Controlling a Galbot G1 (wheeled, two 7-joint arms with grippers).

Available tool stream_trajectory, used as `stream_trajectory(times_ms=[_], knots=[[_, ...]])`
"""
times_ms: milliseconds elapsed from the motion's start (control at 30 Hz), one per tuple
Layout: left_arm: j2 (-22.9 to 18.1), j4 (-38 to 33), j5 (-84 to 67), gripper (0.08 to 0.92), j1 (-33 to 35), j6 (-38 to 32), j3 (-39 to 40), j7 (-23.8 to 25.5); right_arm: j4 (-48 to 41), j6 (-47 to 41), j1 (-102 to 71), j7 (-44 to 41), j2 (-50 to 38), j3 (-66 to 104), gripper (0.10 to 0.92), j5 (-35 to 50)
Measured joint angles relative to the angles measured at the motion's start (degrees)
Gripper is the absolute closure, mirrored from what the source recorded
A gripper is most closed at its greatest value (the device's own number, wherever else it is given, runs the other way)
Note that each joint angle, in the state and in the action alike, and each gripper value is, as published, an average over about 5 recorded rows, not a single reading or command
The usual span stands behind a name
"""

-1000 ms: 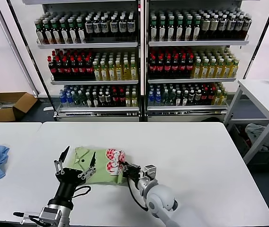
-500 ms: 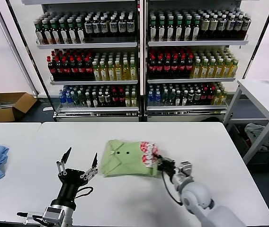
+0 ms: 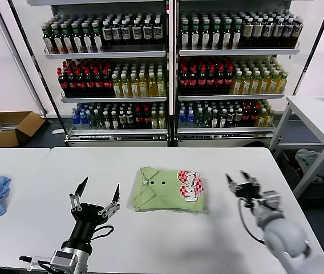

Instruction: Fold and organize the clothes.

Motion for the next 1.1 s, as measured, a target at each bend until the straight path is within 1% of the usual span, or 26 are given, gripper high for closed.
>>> stream_trajectory(times_ms=[167,267,433,633,833,1100], knots=[[1.05,0.00,-2.20,0.177,0.22,-1.09,0.10,-0.77,8.30,4.20,-11.34,5.49,-0.18,10.08,0.265,-1.88],[1.92,0.86,-3.60,0.177,0.78,-2.41,-0.23,-1.29,12.95,6.53,-17.82,9.18,0.23,13.71,0.215,-3.70],[3.24,3.27,-5.92,0.177,1.72,-5.27,-1.45,-1.73,18.28,9.95,-26.49,13.03,0.89,17.06,0.203,-6.13],[3.94,4.96,-8.97,0.177,2.53,-7.29,-3.44,-1.42,22.29,13.29,-32.45,14.21,1.46,18.25,0.203,-8.32],[3.51,5.22,-10.76,0.177,3.89,-8.27,-5.03,-1.45,23.36,16.22,-35.99,14.51,2.29,17.64,0.203,-11.09],[2.44,5.11,-10.59,0.177,7.32,-10.44,-7.22,-0.05,22.86,20.86,-38.35,11.45,4.61,15.91,0.203,-13.13]])
